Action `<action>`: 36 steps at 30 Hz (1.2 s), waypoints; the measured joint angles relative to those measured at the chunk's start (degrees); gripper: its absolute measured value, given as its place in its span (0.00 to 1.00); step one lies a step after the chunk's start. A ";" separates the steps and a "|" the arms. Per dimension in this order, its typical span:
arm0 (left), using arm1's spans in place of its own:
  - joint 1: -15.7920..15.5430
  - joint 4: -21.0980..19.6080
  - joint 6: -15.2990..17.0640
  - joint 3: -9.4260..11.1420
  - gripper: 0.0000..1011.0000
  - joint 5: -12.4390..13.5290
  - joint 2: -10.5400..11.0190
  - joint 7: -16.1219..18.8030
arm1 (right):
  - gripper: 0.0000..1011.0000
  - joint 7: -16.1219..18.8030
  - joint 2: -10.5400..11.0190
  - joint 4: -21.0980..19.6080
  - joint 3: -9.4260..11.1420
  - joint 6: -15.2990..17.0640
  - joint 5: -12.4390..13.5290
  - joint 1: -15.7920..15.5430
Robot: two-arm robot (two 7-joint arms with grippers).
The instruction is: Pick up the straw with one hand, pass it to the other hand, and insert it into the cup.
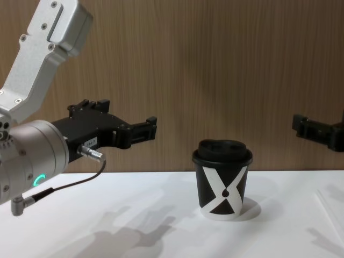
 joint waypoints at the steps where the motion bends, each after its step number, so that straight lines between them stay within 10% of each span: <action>1: 0.00 0.00 0.00 0.00 0.99 0.00 0.00 0.00 | 0.99 0.00 0.00 0.00 0.00 0.00 0.00 0.00; 36: 0.00 0.00 0.00 0.00 0.99 0.00 0.00 0.00 | 0.99 0.00 0.00 0.00 0.00 0.00 0.00 0.00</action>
